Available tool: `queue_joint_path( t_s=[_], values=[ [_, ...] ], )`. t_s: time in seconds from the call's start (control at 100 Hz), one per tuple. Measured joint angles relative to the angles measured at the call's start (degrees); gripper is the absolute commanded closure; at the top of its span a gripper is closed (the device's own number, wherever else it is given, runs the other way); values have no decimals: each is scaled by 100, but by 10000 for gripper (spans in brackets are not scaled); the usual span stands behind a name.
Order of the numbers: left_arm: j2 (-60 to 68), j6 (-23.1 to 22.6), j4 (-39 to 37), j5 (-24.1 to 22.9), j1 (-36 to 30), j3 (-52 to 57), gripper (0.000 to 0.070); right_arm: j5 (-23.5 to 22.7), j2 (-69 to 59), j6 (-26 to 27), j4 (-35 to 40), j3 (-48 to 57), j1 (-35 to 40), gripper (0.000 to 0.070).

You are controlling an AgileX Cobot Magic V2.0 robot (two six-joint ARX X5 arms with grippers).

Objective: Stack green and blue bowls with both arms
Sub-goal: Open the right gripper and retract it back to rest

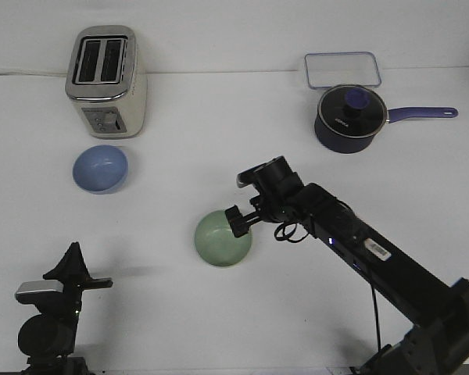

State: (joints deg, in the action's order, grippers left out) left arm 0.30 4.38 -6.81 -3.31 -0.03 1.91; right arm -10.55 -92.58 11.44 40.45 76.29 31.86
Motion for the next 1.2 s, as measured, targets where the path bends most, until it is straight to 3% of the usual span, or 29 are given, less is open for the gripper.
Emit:
queue_joint_path(
  t_s=[0.11,0.28,0.56,0.81,1.2],
  values=[
    [0,0,0,0,0,0,684,48,459,-74,72,0,-428,44],
    [0,0,0,0,0,0,684,619,1211,-411,326,0,-1272,44],
    [0,-2,0,0,0,0,684,649,2277,-914,706,-131,-2623,44],
    [0,0,0,0,0,0,684,649,3832,-984,-201,-1668,-3045,44],
    [0,0,2,0,0,0,684,645,6277,-973,-1932,-4387,-3051,44]
  ],
)
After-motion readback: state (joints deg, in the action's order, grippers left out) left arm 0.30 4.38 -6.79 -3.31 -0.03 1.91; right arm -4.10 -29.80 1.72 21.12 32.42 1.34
